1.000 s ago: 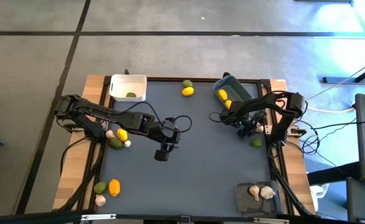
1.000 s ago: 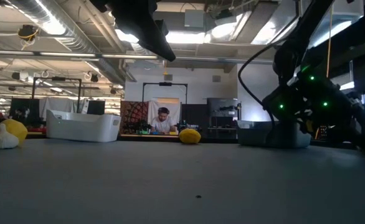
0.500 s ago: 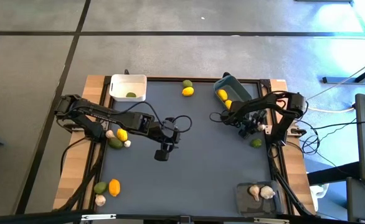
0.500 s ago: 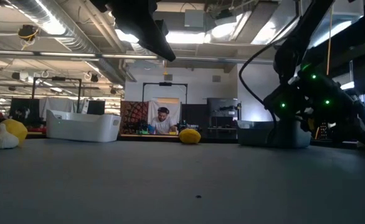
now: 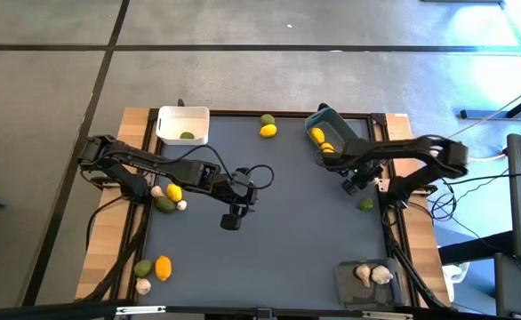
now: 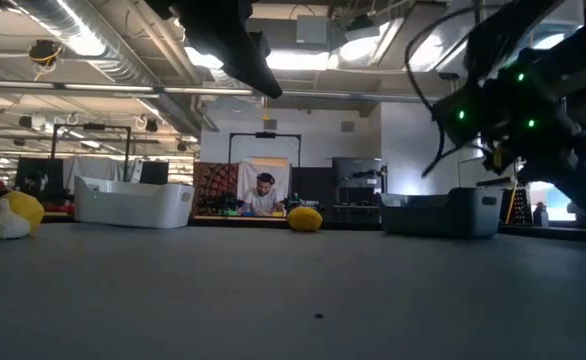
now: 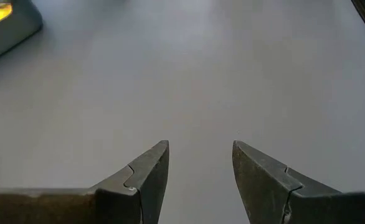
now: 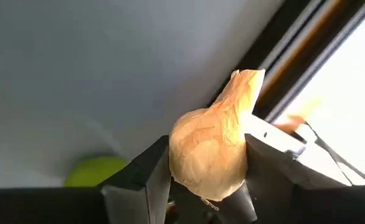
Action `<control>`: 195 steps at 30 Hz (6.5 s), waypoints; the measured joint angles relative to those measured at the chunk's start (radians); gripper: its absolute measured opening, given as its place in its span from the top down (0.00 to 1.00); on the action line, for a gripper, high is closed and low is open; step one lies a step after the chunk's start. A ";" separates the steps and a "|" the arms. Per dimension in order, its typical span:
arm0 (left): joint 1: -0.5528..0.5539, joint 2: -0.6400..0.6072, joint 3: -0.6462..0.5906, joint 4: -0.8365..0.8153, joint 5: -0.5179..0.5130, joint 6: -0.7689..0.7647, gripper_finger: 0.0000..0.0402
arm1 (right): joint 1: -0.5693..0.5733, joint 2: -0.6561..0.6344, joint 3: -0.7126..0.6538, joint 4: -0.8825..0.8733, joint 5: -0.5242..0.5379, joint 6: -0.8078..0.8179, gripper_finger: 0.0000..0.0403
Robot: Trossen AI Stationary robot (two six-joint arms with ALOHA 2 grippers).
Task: Sort produce into baskets
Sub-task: Put the white garlic into the black bin, then put the lime into the white bin
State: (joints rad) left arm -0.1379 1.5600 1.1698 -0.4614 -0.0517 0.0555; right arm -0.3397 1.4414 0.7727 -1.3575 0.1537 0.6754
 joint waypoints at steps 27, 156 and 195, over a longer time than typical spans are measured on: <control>0.000 0.000 0.000 0.001 0.000 -0.002 0.57 | 0.455 -0.349 0.002 0.154 -0.114 0.432 0.58; 0.000 0.000 0.000 0.001 0.000 -0.030 0.57 | 1.412 -0.171 0.220 0.340 0.441 1.200 0.41; 0.000 0.000 0.000 0.000 0.000 -0.082 0.57 | 0.789 -0.167 0.138 -0.044 0.176 0.679 0.11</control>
State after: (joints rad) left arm -0.1379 1.5600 1.1694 -0.4610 -0.0514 -0.0269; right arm 0.4495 1.2747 0.9107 -1.4017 0.3300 1.3548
